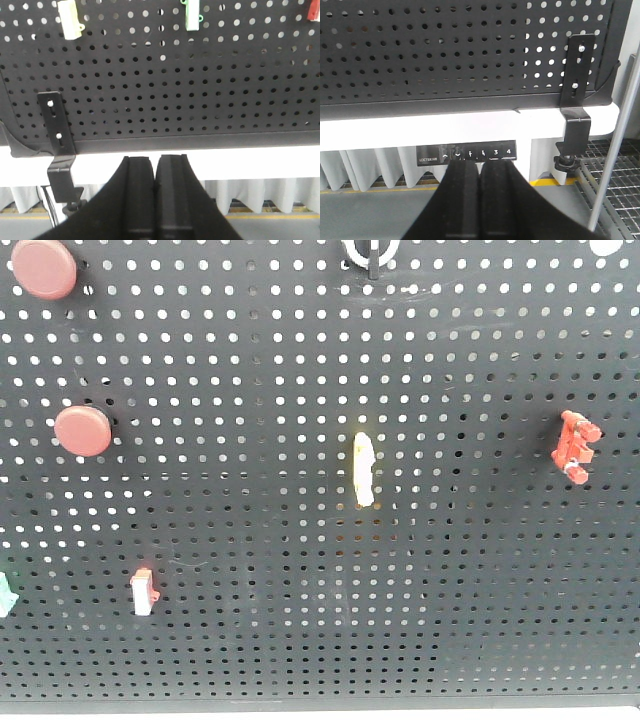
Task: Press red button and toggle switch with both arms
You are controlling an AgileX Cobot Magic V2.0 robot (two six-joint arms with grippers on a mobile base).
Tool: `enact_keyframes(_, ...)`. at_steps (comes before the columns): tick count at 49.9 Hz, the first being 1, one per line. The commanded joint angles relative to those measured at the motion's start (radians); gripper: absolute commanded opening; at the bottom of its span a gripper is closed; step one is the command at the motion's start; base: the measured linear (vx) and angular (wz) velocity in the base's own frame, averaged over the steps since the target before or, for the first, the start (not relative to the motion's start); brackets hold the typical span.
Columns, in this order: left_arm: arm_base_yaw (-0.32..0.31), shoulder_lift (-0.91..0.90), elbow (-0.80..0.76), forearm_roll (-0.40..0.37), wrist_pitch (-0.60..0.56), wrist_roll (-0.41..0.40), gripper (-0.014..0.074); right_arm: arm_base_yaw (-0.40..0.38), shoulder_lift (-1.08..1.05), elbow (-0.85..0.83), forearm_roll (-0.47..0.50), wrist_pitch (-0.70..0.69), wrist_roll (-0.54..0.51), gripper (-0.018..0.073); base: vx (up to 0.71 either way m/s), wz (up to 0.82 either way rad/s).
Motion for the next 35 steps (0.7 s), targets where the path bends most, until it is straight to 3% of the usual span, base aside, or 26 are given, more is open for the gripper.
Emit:
enact_keyframes(1, 0.002, -0.003, 0.025, -0.008, -0.143, -0.005, 0.0002, -0.005, 0.006, 0.010, -0.008, -0.133, -0.005, 0.0000, 0.00, 0.00)
enact_keyframes(13, 0.002, -0.003, 0.019, -0.008, -0.406, -0.016, 0.0002, -0.005, 0.006, 0.008, -0.037, -0.339, -0.005, 0.0000, 0.00, 0.00)
enact_keyframes(18, 0.002, -0.003, -0.030, -0.008, -0.434, -0.054, 0.0002, -0.005, 0.006, -0.034, -0.038, -0.445, -0.018, 0.0000, 0.00, 0.00)
enact_keyframes(26, 0.002, 0.007, -0.253, 0.027, -0.389, -0.060, 0.0002, -0.005, 0.042, -0.277, -0.068, -0.376, -0.042, 0.0000, 0.00, 0.00)
enact_keyframes(35, 0.002, 0.137, -0.648, 0.129, -0.173, -0.054, 0.0002, -0.005, 0.215, -0.602, -0.072, -0.249, -0.041, 0.0000, 0.00, 0.00)
